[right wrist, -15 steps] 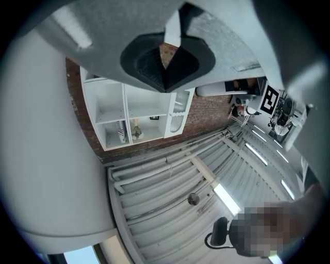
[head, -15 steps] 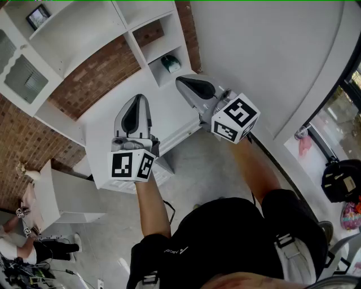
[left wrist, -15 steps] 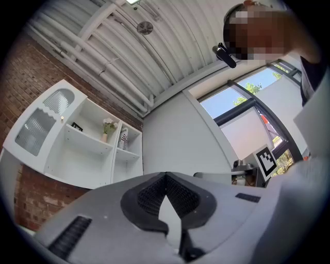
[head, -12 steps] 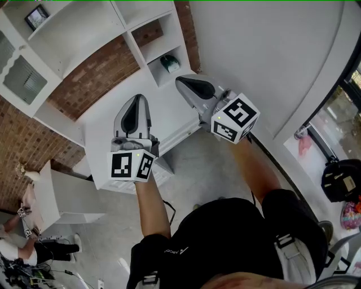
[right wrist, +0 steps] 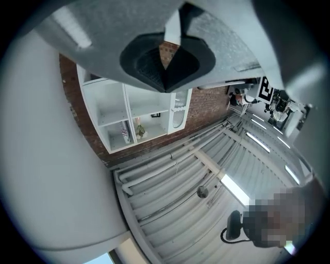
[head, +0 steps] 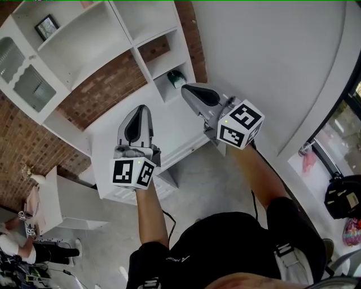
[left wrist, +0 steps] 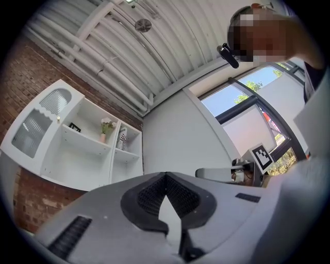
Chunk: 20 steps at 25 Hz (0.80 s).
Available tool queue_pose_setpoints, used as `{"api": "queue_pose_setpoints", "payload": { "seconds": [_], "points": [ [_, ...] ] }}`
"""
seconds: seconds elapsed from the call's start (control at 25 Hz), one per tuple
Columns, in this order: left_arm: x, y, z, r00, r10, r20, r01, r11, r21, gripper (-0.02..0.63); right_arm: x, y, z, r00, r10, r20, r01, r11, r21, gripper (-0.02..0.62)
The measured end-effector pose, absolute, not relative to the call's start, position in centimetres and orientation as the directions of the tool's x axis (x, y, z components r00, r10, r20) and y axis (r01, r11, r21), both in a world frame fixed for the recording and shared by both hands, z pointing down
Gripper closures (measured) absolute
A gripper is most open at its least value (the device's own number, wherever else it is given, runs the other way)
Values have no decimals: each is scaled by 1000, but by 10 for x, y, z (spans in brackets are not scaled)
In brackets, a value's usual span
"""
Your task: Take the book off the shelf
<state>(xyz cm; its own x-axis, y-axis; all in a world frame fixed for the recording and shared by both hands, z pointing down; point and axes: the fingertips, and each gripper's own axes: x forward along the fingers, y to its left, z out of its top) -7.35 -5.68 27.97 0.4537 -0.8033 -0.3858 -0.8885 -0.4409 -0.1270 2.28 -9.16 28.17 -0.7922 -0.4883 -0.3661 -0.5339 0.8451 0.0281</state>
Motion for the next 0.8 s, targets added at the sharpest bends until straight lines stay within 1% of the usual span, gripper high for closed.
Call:
{"api": "queue_pose_setpoints", "payload": {
  "seconds": [0.2, 0.44, 0.6, 0.8],
  "points": [
    [-58, -72, 282, 439, -810, -388, -897, -420, -137, 609, 40, -107, 284, -805, -469, -363, -502, 865, -4, 594],
    [-35, -98, 280, 453, -814, -364, -891, -424, -161, 609, 52, -149, 263, -800, -490, -346, -519, 855, -9, 594],
    [-41, -119, 274, 448, -818, -361, -893, -425, -147, 609, 43, -176, 242, -794, -502, -342, -534, 845, 0, 594],
    [-59, -165, 264, 448, -803, -393, -891, -437, -123, 609, 21, -220, 213, -791, -505, -344, -546, 838, 25, 594]
  ]
}}
